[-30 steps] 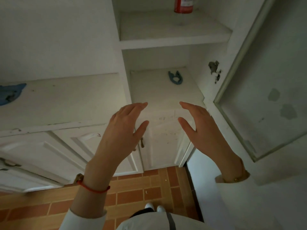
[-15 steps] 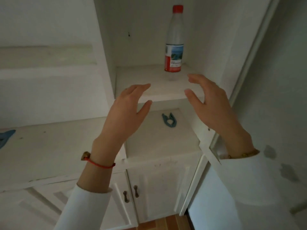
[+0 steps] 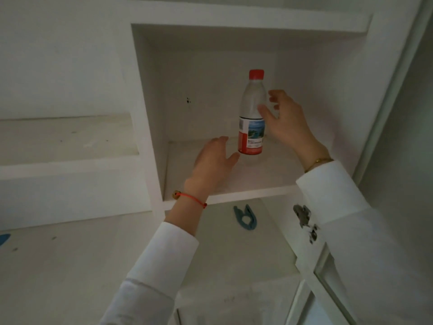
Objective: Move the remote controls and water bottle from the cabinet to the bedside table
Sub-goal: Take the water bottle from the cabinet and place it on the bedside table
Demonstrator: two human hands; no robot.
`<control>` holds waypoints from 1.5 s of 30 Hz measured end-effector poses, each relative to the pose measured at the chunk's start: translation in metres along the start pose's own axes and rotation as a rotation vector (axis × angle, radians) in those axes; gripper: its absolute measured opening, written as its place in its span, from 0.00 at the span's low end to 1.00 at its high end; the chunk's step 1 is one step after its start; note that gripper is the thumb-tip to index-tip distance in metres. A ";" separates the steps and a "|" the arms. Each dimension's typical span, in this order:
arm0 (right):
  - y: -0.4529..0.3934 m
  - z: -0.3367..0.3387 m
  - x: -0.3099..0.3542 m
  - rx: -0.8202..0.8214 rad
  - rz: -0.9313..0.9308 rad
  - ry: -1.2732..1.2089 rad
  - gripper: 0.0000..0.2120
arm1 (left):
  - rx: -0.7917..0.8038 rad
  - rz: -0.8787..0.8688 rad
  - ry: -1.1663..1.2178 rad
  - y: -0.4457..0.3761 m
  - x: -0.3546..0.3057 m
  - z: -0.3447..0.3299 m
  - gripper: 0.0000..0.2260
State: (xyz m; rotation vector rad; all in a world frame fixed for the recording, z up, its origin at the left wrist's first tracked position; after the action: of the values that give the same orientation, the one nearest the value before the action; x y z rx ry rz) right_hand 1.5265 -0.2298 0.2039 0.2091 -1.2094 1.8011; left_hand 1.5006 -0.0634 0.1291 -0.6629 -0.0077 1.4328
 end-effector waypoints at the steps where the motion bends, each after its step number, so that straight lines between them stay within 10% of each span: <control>1: -0.005 -0.003 0.000 0.006 -0.012 -0.017 0.26 | 0.020 0.003 0.002 -0.005 0.000 -0.003 0.28; 25: 0.007 -0.003 0.021 -0.019 0.014 -0.221 0.25 | 0.130 0.004 0.115 0.016 -0.008 0.007 0.22; 32: 0.036 0.011 0.056 0.010 0.068 -0.329 0.22 | 0.196 0.258 0.703 0.059 0.003 0.031 0.20; 45: 0.117 -0.005 0.105 0.119 0.113 -0.478 0.22 | 0.027 0.429 0.819 0.178 0.021 0.069 0.20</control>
State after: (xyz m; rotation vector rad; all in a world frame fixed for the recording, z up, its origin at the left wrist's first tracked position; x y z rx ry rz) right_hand 1.3803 -0.1739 0.1873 0.6827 -1.4632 1.9888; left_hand 1.3165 -0.0168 0.1021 -1.2394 0.8340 1.4603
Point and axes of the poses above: each hand's wrist, its own y-axis away from the middle knuckle, its own z-axis out of the back of the hand, x = y × z, the point moved 1 cm from there along -y, towards the middle knuckle, and after that the axes turned 9 degrees about -y, right-handed, at the moved point
